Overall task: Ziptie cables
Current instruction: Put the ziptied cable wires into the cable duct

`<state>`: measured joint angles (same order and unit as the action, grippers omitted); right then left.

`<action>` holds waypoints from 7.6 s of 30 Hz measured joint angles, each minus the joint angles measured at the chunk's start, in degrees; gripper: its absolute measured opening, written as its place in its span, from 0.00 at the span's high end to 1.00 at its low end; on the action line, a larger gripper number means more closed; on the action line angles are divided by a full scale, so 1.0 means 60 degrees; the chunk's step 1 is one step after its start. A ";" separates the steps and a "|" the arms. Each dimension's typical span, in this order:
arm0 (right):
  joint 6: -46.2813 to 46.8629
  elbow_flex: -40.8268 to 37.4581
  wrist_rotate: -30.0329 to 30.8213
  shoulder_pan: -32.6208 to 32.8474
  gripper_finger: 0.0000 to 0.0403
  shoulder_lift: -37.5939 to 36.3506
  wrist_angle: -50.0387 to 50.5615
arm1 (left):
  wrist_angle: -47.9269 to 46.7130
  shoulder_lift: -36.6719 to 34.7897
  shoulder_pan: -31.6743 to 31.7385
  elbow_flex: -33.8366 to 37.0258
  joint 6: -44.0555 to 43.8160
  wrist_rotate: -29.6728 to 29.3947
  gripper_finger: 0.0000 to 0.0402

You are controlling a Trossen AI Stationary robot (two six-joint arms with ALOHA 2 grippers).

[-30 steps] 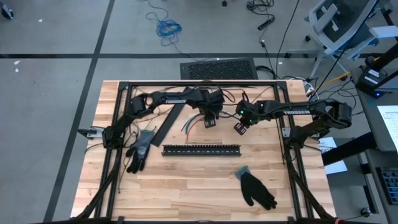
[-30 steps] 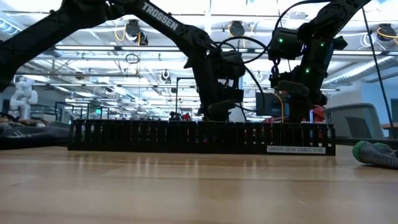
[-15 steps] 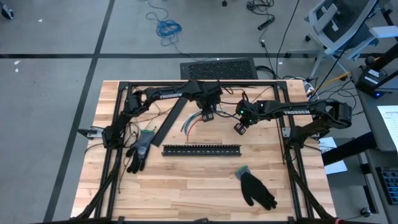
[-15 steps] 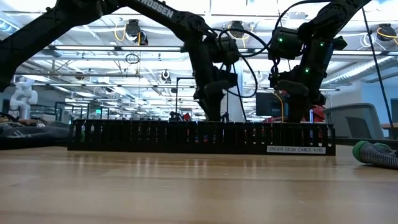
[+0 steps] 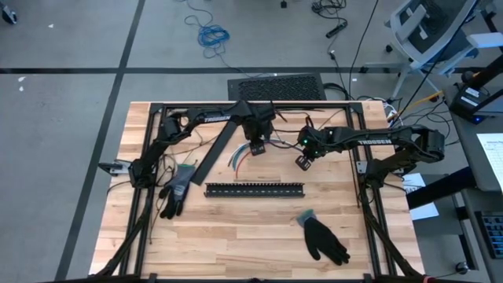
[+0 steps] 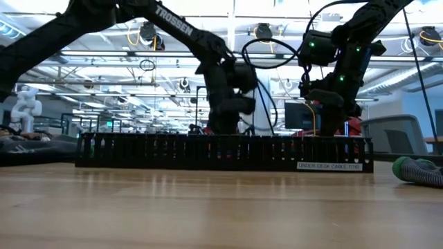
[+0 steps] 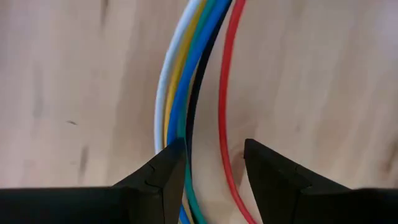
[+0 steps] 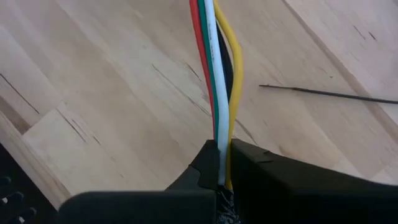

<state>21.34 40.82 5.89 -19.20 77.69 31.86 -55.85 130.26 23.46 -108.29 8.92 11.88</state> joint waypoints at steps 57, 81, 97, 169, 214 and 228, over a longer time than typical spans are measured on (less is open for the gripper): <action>-0.0176 0.0000 0.0340 0.0002 0.99 0.0000 -0.0597 | -0.0992 -0.2049 -0.0124 0.0177 -0.0673 -0.3042 0.18; 0.0050 0.0000 0.0287 0.0004 0.99 0.0000 -0.0714 | 0.0319 -0.0575 0.0157 0.0773 -0.0436 -0.1240 0.18; 0.0044 0.0000 0.0302 0.0004 0.99 0.0000 -0.0790 | 0.0365 -0.0484 -0.0086 0.0777 -0.2925 -0.1510 0.18; 0.0243 0.0025 0.0238 0.0015 0.99 -0.0539 -0.0238 | -0.2223 -0.1082 -0.0951 0.0768 -0.2061 -0.1223 0.89; 0.0080 -0.0004 0.0590 -0.0065 0.99 -0.0539 -0.0080 | 0.0118 -0.1085 -0.1005 0.2504 -0.0921 -0.0641 0.88; 0.0062 -0.0004 0.0528 -0.0058 0.99 -0.0535 -0.0381 | 0.0410 -0.1060 -0.0855 0.2387 -0.1428 0.0989 0.75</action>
<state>21.71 40.80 9.06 -19.55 74.48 29.57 -53.39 123.90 18.33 -93.97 0.35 17.82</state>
